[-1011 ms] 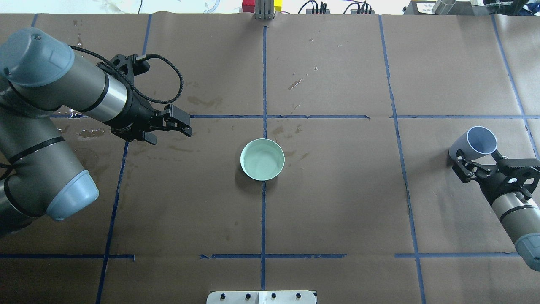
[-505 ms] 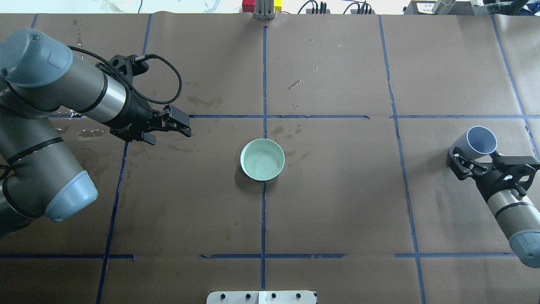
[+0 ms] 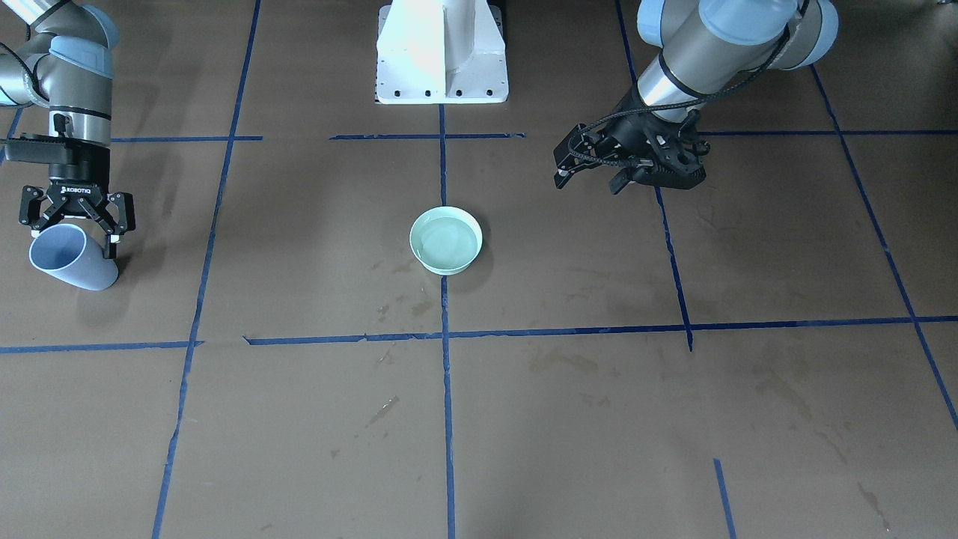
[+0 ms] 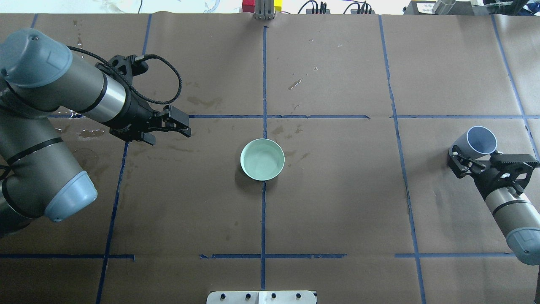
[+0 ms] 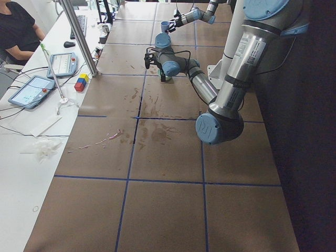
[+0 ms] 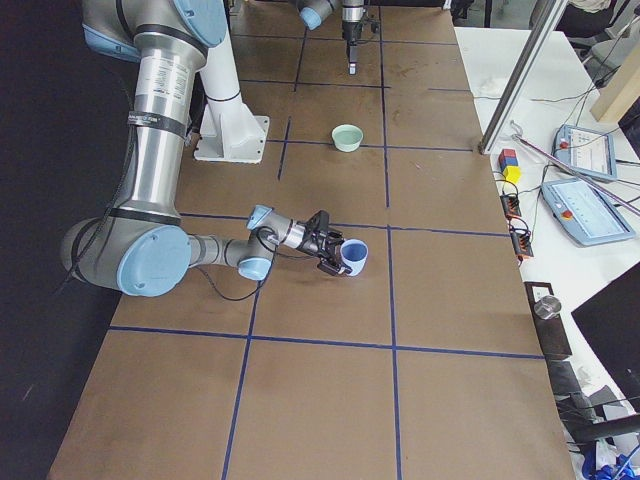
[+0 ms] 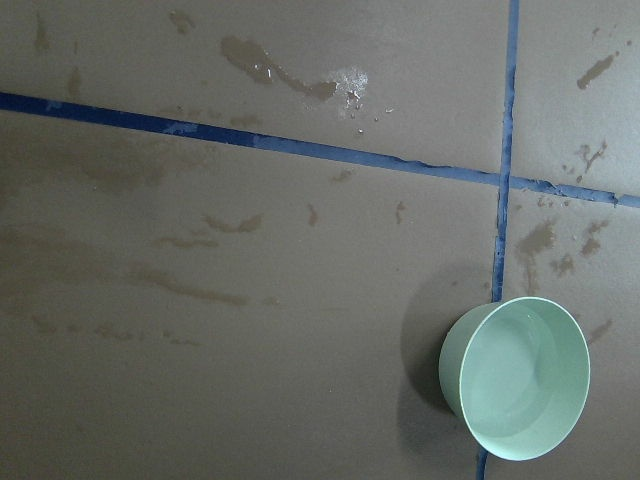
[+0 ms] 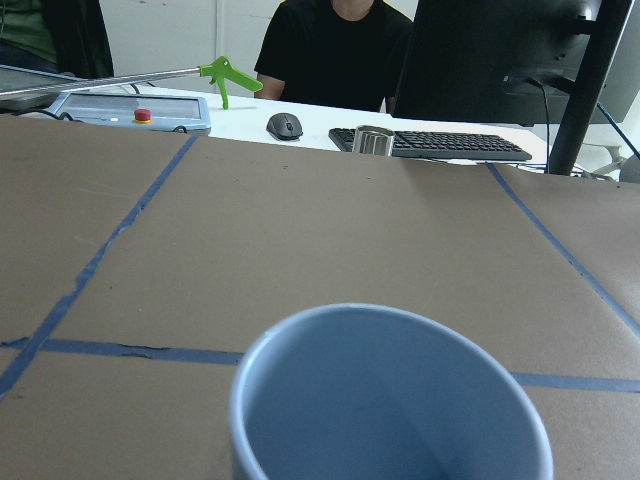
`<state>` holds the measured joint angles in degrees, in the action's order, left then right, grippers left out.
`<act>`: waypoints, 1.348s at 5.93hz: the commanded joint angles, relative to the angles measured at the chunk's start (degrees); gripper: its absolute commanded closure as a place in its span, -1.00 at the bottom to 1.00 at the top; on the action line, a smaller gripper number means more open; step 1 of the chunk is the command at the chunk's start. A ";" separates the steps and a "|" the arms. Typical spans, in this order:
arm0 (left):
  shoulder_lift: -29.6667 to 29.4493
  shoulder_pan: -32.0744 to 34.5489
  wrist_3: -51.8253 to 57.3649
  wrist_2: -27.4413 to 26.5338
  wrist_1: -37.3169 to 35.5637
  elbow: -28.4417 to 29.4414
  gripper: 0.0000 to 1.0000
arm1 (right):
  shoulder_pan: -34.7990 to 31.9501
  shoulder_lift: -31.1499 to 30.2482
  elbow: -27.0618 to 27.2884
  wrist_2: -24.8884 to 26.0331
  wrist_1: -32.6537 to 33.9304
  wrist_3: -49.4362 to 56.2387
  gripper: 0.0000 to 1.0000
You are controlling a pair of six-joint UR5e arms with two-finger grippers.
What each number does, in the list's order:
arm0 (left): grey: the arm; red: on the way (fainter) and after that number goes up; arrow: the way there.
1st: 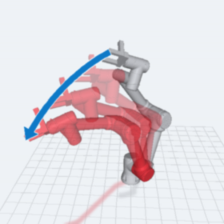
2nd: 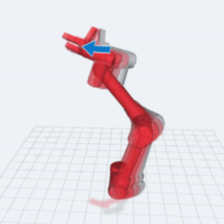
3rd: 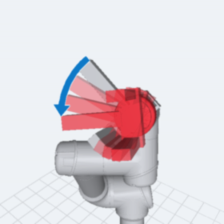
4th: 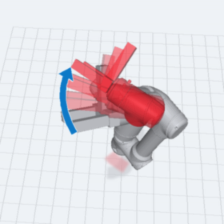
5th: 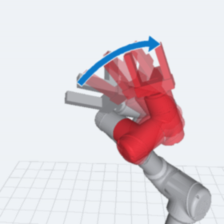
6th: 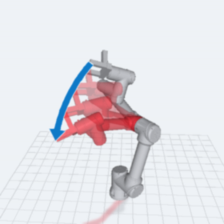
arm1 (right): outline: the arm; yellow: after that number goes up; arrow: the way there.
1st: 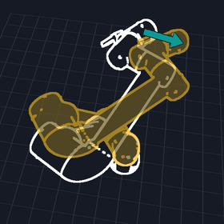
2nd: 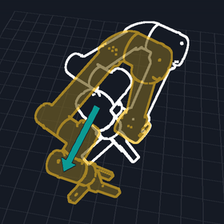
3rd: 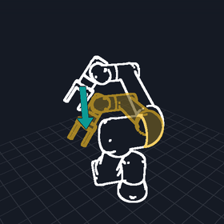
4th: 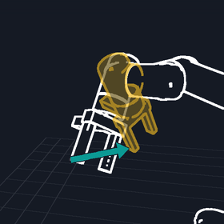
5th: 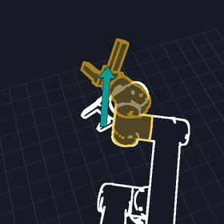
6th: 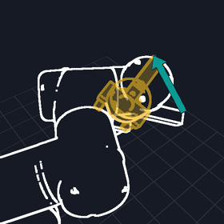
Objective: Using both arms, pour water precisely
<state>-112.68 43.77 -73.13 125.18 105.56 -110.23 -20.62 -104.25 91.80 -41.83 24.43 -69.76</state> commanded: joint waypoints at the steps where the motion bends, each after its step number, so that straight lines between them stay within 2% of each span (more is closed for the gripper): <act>1: 0.44 0.00 0.00 0.06 0.00 -0.69 -1.00 | -0.21 0.98 -0.56 0.08 0.00 0.24 -0.98; 4: 0.53 0.09 0.00 0.06 -0.26 -0.69 -1.00 | -0.39 0.98 -0.74 -0.01 -0.09 0.32 -0.95; 7: 0.62 0.44 0.00 0.06 -0.26 -0.78 -1.00 | -1.61 1.06 -0.83 -0.01 -0.26 3.29 -0.05; 8: 0.88 0.53 0.00 0.06 -0.26 -1.30 -1.00 | -2.31 1.06 -0.48 0.08 -0.26 4.79 0.16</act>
<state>-111.99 44.24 -73.13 125.24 105.29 -111.16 -22.27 -103.21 91.07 -41.81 24.21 -66.47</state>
